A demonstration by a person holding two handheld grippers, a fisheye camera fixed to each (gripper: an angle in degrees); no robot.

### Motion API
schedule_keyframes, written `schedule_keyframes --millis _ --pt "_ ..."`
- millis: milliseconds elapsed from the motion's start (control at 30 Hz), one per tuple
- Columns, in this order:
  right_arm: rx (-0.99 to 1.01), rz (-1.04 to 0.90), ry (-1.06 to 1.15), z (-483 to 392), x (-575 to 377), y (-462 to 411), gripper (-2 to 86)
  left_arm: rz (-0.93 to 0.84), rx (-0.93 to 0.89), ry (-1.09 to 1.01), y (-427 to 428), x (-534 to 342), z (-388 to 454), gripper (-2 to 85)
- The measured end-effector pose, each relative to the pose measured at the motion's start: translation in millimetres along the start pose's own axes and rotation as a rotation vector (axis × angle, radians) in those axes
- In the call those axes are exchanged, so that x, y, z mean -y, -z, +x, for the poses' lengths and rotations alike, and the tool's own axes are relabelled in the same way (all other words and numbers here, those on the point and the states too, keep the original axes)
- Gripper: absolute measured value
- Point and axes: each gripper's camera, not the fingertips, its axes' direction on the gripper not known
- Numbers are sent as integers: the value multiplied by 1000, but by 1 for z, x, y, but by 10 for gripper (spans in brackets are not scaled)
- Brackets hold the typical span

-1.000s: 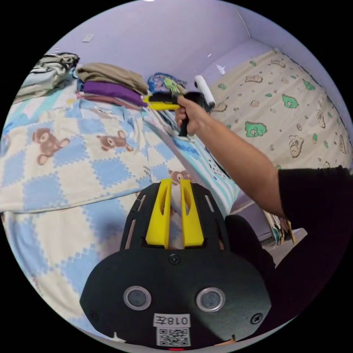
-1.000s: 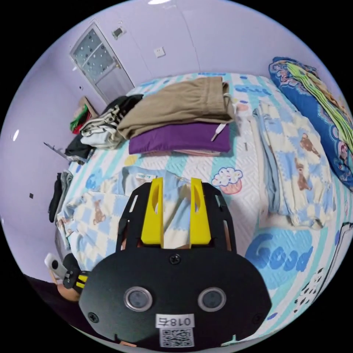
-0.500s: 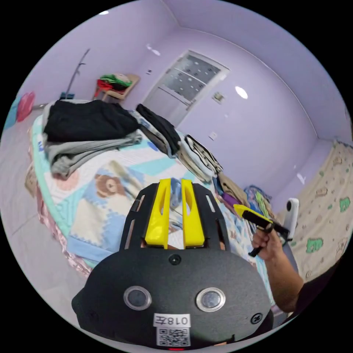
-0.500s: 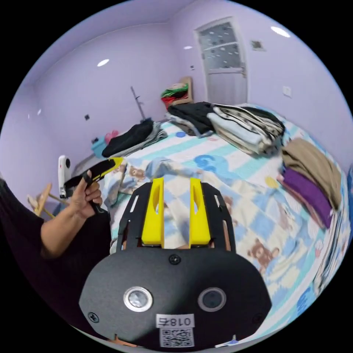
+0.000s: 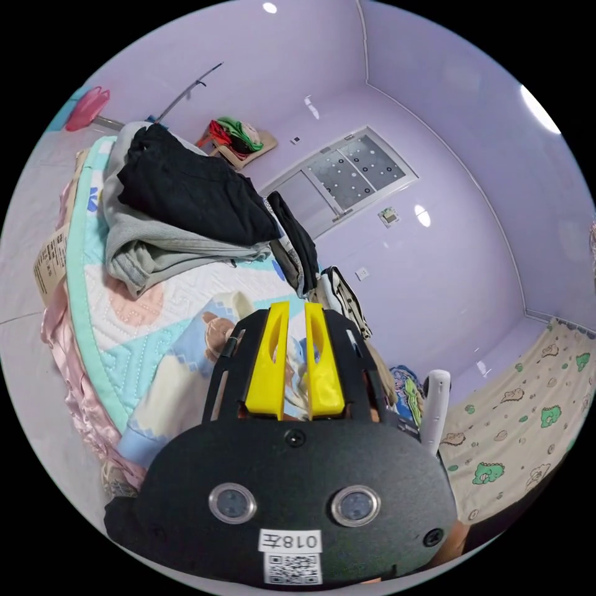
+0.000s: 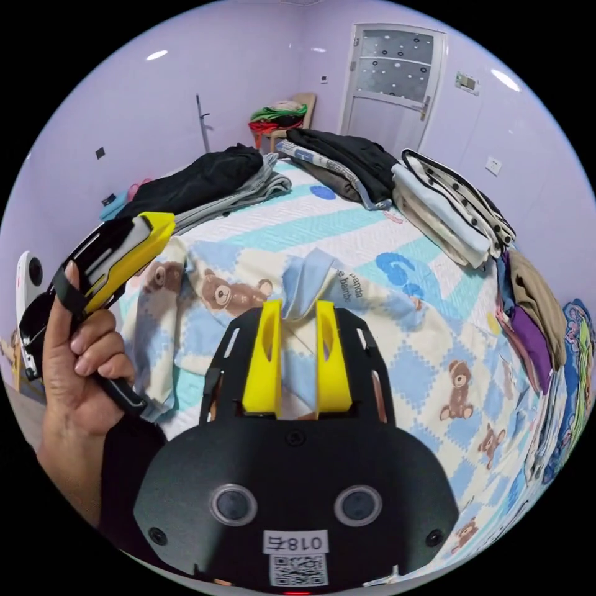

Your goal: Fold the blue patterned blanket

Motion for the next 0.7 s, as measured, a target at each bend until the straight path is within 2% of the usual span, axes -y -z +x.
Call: schedule_keyframes --millis 133,233,367,467,567,700 --pt "-42 24 -37 14 2 13 19 -7 -3 -10 -3 -7 -9 48" --pt "20 99 -150 64 1 50 11 -10 -10 -30 -4 -9 -11 48" --pt "183 283 -505 193 -46 127 7 -29 -23 -54 -9 -11 -11 47" --pt "195 385 -746 274 -122 173 7 -47 -31 -80 -16 -13 -5 48" --pt "123 327 -916 329 -201 182 7 -66 -29 -107 -24 -14 4 48" --pt "160 193 -1067 383 -282 151 8 -100 -21 -145 -37 -16 18 48"
